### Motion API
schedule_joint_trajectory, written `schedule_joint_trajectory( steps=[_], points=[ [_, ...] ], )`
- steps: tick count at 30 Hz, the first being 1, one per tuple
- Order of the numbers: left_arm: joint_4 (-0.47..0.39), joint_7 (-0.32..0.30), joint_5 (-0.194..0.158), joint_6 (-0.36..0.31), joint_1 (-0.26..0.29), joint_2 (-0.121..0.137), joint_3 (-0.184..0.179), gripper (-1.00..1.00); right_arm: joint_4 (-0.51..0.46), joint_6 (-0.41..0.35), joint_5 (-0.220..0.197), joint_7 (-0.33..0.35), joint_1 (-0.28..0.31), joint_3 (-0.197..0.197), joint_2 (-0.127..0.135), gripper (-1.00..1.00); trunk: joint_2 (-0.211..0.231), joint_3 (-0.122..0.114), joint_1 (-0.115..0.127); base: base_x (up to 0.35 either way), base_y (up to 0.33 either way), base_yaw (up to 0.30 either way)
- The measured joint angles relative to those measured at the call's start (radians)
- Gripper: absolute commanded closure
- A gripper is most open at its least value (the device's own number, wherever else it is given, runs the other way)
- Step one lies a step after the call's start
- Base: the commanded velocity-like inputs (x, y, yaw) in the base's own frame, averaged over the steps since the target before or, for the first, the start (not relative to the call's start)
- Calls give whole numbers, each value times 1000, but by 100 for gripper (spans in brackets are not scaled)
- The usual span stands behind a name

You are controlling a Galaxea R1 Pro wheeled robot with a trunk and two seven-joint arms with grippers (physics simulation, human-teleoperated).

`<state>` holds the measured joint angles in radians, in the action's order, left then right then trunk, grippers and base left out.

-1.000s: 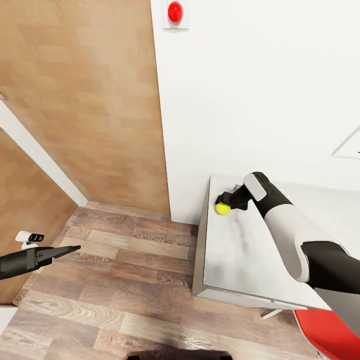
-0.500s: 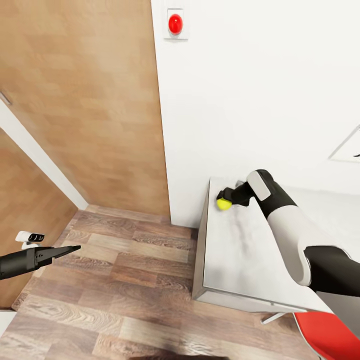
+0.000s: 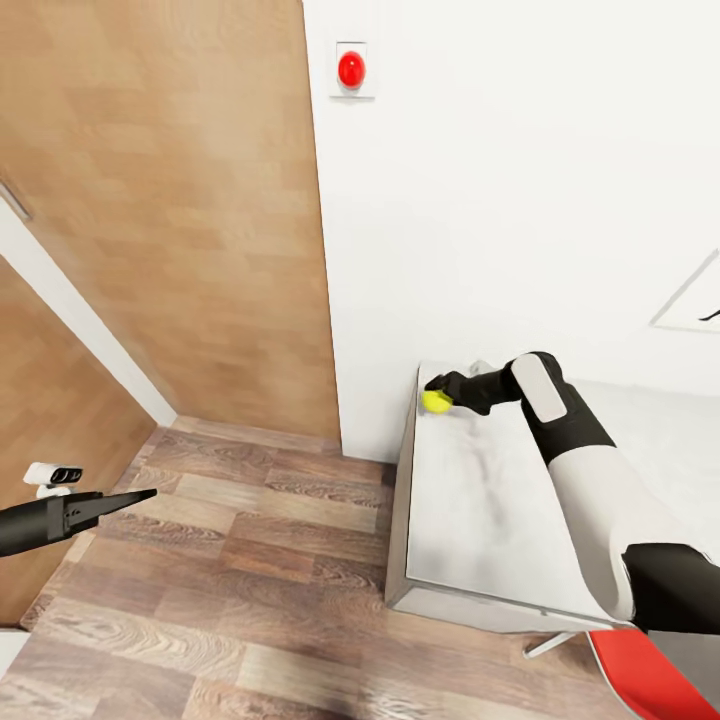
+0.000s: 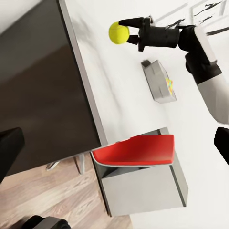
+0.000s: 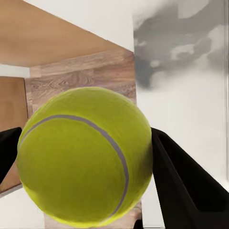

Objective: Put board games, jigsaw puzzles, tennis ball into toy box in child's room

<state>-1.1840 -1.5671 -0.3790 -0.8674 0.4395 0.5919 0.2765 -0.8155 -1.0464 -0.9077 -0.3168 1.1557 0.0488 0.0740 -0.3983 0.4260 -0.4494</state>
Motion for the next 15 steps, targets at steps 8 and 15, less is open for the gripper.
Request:
schedule_joint_trajectory(
  steps=[8,15],
  points=[
    [0,0,2,1,0,1,0,-100,-3,0,-198,0,-31,3,87,100,0,-13,0,0,0,0],
    [0,0,4,1,0,0,-1,-100,-236,-1,-480,2,-157,65,179,100,0,-25,0,0,0,0]
  ],
)
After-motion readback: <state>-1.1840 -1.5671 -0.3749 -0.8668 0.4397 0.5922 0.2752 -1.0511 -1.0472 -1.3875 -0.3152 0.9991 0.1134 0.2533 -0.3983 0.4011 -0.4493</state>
